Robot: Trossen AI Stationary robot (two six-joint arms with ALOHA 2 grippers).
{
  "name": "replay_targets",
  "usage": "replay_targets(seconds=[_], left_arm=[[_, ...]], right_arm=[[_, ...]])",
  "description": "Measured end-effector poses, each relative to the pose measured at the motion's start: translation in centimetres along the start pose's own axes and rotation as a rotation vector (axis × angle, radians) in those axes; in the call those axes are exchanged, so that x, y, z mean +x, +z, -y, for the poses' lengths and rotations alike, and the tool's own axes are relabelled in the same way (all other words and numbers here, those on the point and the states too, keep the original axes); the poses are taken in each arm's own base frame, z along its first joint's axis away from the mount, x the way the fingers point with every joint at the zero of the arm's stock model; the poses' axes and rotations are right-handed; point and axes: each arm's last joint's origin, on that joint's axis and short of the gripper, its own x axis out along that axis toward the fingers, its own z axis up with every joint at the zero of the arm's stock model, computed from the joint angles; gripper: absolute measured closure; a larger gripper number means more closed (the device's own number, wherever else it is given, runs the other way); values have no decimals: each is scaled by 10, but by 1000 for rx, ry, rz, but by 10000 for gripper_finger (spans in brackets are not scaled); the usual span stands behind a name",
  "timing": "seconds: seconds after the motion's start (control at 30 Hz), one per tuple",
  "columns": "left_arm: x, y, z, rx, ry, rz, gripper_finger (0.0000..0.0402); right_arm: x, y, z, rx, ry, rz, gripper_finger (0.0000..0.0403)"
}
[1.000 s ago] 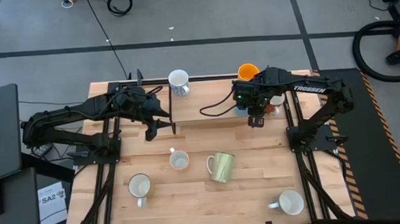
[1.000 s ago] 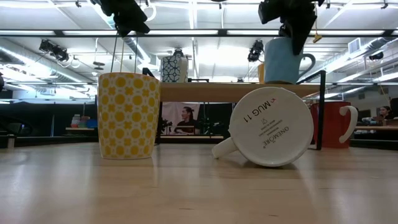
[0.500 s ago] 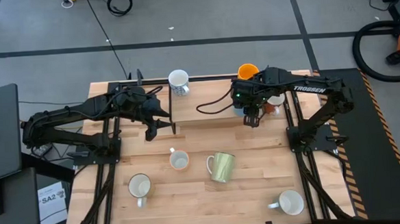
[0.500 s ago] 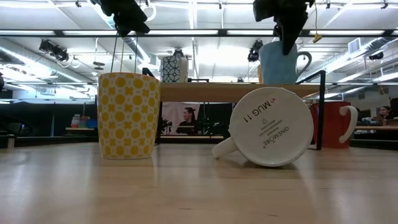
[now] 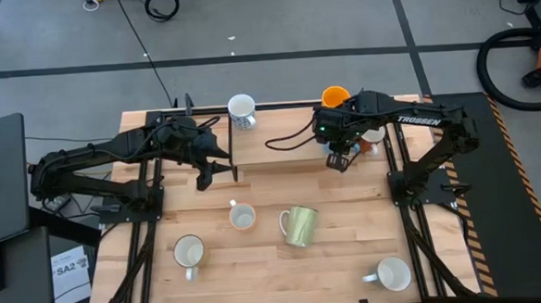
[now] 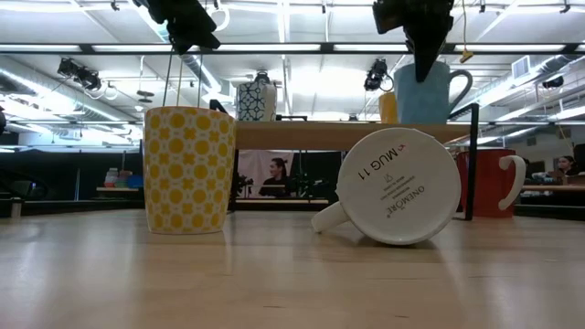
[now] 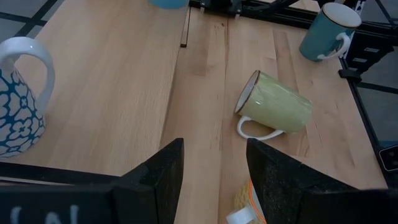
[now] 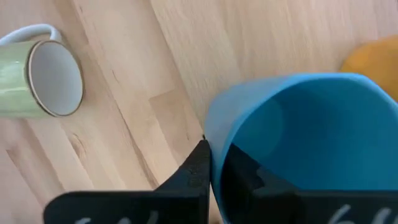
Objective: Place coffee mugs
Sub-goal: Put the light blue mug on the shelf, then put the yellow patterned mug on the shelf
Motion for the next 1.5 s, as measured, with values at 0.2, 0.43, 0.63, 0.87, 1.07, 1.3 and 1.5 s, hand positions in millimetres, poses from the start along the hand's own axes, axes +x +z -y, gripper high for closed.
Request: replay_targets(seconds=[0.2, 0.43, 0.63, 0.87, 1.07, 1.3, 1.5], left_arm=[[0, 0, 0, -1, 0, 0, 221], [0, 0, 0, 0, 0, 0, 221], [0, 0, 0, 0, 0, -1, 221], [0, 0, 0, 0, 0, -1, 221], [0, 0, 0, -1, 0, -1, 221], [0, 0, 0, -1, 0, -1, 221], [0, 0, 0, -2, 0, -1, 221]], right_arm=[[0, -1, 3, 4, -33, -8, 350], [1, 0, 10, 27, -52, -13, 345], [1, 0, 11, 25, -53, -12, 337], [1, 0, 11, 24, -53, -12, 290], [1, 0, 11, 24, -52, -12, 264], [1, 0, 11, 25, -52, -12, 265], [-9, -7, 13, 31, -45, 28, 265]])
